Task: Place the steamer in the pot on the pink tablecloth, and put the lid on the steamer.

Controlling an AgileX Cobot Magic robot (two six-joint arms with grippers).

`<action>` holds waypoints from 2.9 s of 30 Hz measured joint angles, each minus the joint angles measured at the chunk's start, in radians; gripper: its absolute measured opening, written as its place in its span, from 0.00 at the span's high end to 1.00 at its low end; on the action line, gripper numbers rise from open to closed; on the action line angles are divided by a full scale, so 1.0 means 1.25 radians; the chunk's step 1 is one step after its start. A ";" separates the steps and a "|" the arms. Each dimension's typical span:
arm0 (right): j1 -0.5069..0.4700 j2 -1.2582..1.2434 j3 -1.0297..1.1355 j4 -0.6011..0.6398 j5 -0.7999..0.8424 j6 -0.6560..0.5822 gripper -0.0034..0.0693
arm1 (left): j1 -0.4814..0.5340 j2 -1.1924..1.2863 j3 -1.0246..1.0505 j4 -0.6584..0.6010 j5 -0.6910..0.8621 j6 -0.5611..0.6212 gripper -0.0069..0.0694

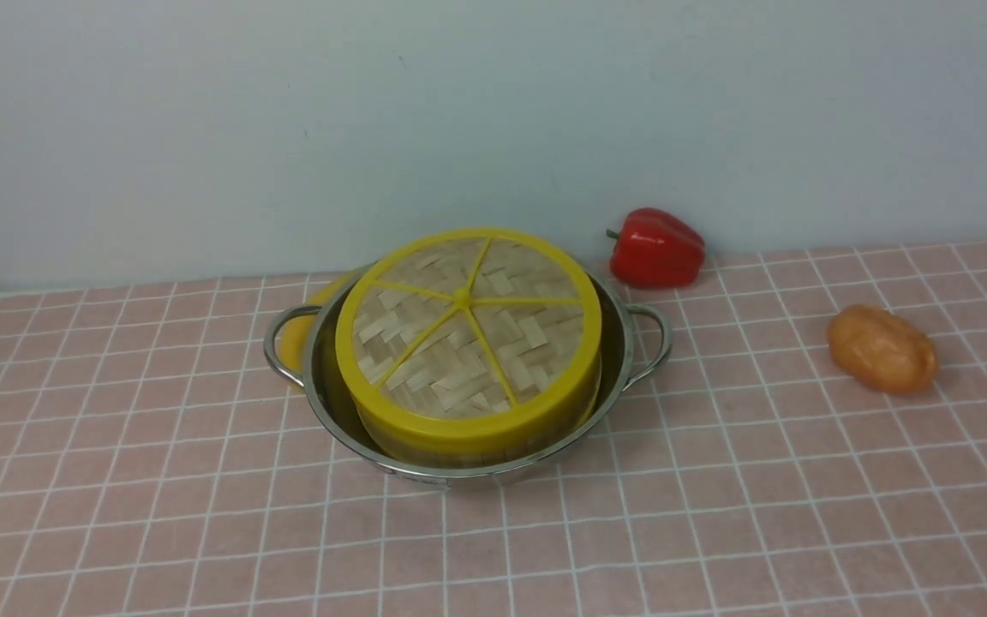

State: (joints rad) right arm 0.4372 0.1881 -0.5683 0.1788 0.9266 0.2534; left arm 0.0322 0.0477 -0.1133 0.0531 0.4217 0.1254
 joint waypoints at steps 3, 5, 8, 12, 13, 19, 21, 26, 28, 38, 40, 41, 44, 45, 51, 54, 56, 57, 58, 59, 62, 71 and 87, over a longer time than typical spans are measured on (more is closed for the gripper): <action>0.000 0.000 0.000 0.001 -0.001 0.000 0.87 | 0.035 -0.033 0.077 0.011 -0.038 0.002 0.88; 0.000 0.000 0.000 0.001 -0.001 0.000 0.86 | 0.040 -0.036 0.095 0.015 -0.056 0.002 0.88; 0.000 0.000 0.000 0.001 -0.001 0.000 0.85 | 0.042 -0.036 0.096 0.018 -0.066 0.002 0.88; 0.000 0.000 0.000 0.001 -0.001 0.000 0.84 | 0.042 -0.037 0.096 0.020 -0.066 0.002 0.88; 0.000 0.000 0.000 0.001 -0.001 0.000 0.83 | 0.042 -0.037 0.096 0.021 -0.066 0.002 0.88; 0.000 0.000 0.000 0.001 -0.001 0.001 0.81 | 0.042 -0.037 0.096 0.021 -0.066 0.002 0.88; 0.000 0.000 0.000 0.001 -0.001 0.001 0.81 | 0.042 -0.037 0.096 0.021 -0.066 0.002 0.88; -0.009 0.000 0.000 -0.065 -0.025 -0.025 0.79 | 0.042 -0.037 0.096 0.021 -0.066 0.002 0.87; -0.073 -0.002 0.010 -0.152 -0.086 -0.057 0.79 | 0.042 -0.037 0.096 0.021 -0.066 0.002 0.85; -0.277 -0.097 0.059 -0.351 -0.234 -0.103 0.75 | 0.042 -0.037 0.096 0.021 -0.066 0.002 0.82; -0.284 -0.130 0.063 -0.352 -0.239 -0.101 0.74 | 0.042 -0.037 0.096 0.021 -0.066 0.002 0.81; -0.288 -0.145 0.066 -0.343 -0.241 -0.094 0.73 | 0.042 -0.037 0.096 0.021 -0.066 0.002 0.81; -0.293 -0.153 0.078 -0.316 -0.250 -0.068 0.72 | 0.042 -0.039 0.096 0.021 -0.067 0.002 0.80; -0.297 -0.154 0.104 -0.301 -0.261 -0.051 0.71 | 0.042 -0.039 0.096 0.021 -0.067 0.002 0.80; -0.304 -0.153 0.298 -0.294 -0.392 -0.022 0.69 | 0.042 -0.039 0.096 0.022 -0.067 0.002 0.79; -0.304 -0.152 0.377 -0.294 -0.481 -0.020 0.68 | 0.042 -0.039 0.096 0.022 -0.067 0.002 0.78; -0.304 -0.152 0.439 -0.293 -0.560 -0.019 0.68 | 0.042 -0.039 0.096 0.022 -0.067 0.002 0.78; -0.304 -0.152 0.455 -0.292 -0.588 -0.018 0.67 | 0.042 -0.039 0.096 0.023 -0.067 0.002 0.78; -0.304 -0.152 0.458 -0.289 -0.596 -0.018 0.67 | 0.042 -0.039 0.096 0.023 -0.067 0.002 0.77; -0.304 -0.152 0.459 -0.287 -0.597 -0.018 0.67 | 0.042 -0.039 0.096 0.023 -0.067 0.002 0.77; -0.304 -0.152 0.460 -0.284 -0.590 -0.018 0.65 | 0.042 -0.039 0.096 0.023 -0.067 0.002 0.77; -0.304 -0.152 0.460 -0.284 -0.586 -0.018 0.63 | 0.042 -0.039 0.096 0.023 -0.067 0.002 0.76; -0.304 -0.152 0.460 -0.284 -0.586 -0.018 0.62 | 0.042 -0.039 0.096 0.023 -0.067 0.002 0.73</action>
State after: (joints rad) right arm 0.0570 -0.0022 0.0071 -0.1765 0.1943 0.2311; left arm 0.0841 -0.0004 0.0073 0.0819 0.3386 0.1277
